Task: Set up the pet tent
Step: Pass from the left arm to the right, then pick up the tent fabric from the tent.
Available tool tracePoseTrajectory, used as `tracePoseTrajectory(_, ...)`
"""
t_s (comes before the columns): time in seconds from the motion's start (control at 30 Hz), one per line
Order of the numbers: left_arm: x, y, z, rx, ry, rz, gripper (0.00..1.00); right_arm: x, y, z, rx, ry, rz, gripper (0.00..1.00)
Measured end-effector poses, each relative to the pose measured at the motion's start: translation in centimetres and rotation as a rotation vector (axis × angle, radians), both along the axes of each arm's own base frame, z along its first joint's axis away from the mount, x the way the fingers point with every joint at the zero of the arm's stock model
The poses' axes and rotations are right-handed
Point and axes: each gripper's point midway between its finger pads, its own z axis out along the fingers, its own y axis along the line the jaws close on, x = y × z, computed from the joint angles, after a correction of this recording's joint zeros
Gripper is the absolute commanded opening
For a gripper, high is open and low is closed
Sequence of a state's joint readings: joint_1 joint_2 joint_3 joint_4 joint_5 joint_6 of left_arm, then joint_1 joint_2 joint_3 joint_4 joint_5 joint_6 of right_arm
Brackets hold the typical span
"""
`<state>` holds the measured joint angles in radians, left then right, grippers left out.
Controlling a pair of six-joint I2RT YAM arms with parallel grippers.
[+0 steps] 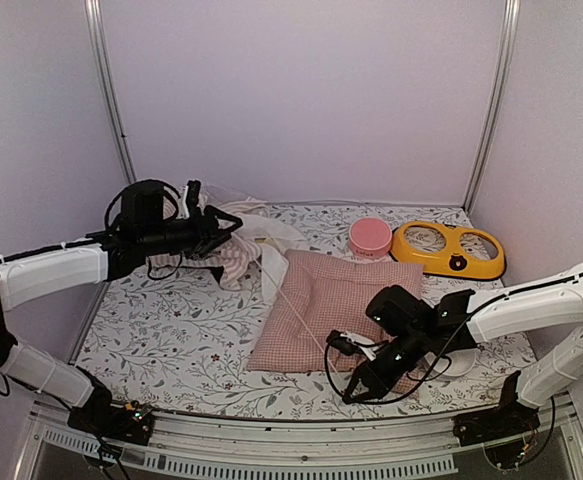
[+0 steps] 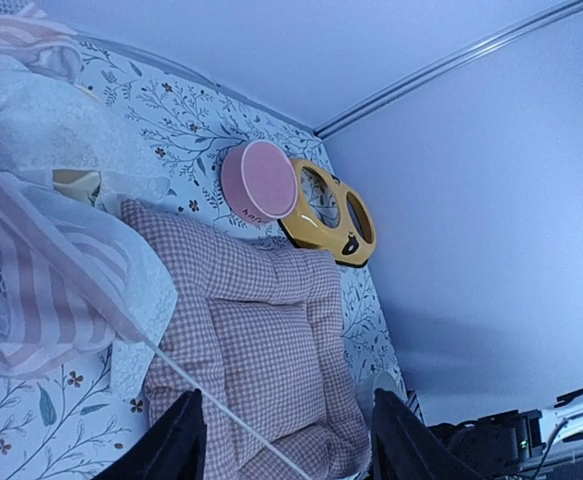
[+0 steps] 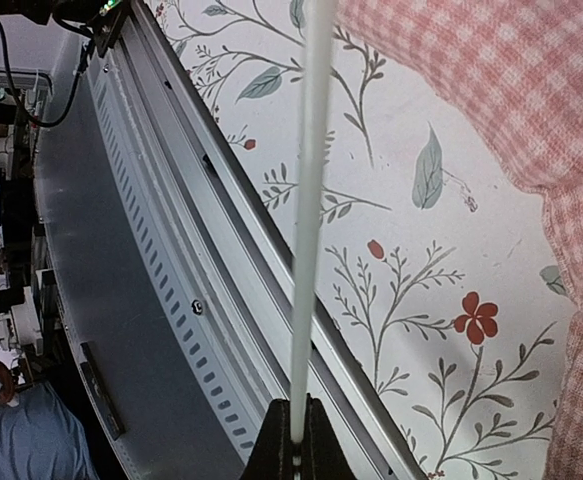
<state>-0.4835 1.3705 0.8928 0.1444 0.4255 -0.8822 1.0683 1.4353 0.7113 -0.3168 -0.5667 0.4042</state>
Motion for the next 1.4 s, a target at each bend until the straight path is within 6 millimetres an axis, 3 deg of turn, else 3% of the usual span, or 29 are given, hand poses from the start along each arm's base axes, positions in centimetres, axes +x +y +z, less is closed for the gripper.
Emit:
tracePoseTrajectory(0.13, -1.4, 1.3, -1.4, 0.043, -0.017, 0.021, 0.49, 0.4, 0.3, 0.5, 0.006, -0.003, -0.006, 0.0)
tracePoseTrajectory(0.37, -3.1, 4.0, -8.9, 0.204, 0.058, 0.08, 0.48, 0.6, 0.4, 0.6, 0.004, -0.003, -0.008, 0.0)
tracePoseTrajectory(0.6, -1.3, 5.2, -14.0, 0.332, 0.095, 0.134, 0.45, 0.8, 0.4, 0.5, 0.003, -0.002, -0.009, 0.0)
tracePoseTrajectory(0.77, -0.2, 5.8, -17.3, 0.407, 0.108, 0.136, 0.48, 1.0, 0.3, 0.5, 0.003, -0.006, -0.007, 0.0)
tracePoseTrajectory(0.9, 0.8, 5.7, -17.8, 0.447, 0.066, 0.124, 0.5, 0.9, 0.3, 0.6, 0.005, -0.008, -0.004, 0.0)
tracePoseTrajectory(1.17, 3.3, 5.7, -16.5, 0.516, -0.056, 0.137, 0.48, 1.0, 0.3, 0.6, 0.008, -0.006, -0.004, 0.0)
tracePoseTrajectory(1.4, 3.8, 5.6, -17.6, 0.579, -0.093, 0.087, 0.47, 1.2, 0.2, 0.6, 0.007, -0.007, -0.006, 0.0)
